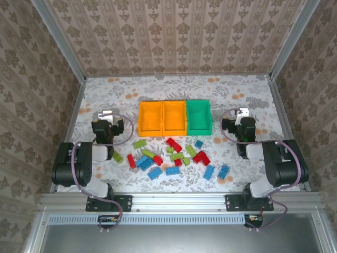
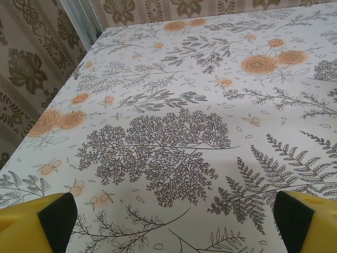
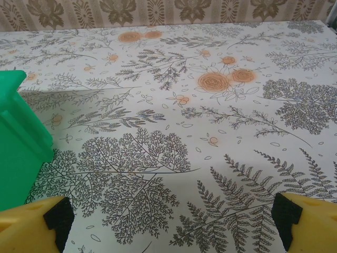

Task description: Sort the legos into containers by color

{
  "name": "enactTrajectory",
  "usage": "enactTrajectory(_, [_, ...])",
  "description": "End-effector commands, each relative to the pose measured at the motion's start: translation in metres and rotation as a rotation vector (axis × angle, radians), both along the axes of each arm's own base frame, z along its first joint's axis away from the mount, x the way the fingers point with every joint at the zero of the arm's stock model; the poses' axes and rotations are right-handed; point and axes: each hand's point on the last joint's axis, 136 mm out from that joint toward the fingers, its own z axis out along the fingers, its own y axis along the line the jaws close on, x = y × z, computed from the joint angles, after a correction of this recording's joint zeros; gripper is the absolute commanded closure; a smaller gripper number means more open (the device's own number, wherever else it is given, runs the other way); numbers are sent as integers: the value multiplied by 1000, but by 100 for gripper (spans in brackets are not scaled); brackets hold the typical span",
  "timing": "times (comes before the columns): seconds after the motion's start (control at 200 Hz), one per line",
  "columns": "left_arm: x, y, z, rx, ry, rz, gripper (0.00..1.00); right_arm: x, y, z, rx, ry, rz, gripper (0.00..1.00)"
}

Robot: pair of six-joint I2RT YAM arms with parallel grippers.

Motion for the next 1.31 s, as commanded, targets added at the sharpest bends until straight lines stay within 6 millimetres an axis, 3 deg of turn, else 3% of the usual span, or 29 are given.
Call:
enactTrajectory(0.0, [5, -1, 8, -20, -30, -1, 0, 6, 2, 10, -8, -26, 10, 0])
enactTrajectory(0.88, [7, -1, 10, -15, -24, -5, 0, 5, 2, 10, -7, -28, 12, 3])
enactTrajectory(0.995, [9, 11, 29, -3, 61, 95, 0, 7, 2, 21, -12, 2, 6, 8])
enactTrajectory(1.095, [6, 29, 55, -47, 161, 246, 0, 7, -3, 30, 35, 152, -53, 10])
enactTrajectory(1.12, [6, 29, 62, -68, 165, 264, 0, 6, -2, 43, 57, 156, -56, 10])
enactTrajectory(1.3, [-12, 12, 85, -169, 137, 315, 0, 7, 37, 64, 221, 288, 40, 6])
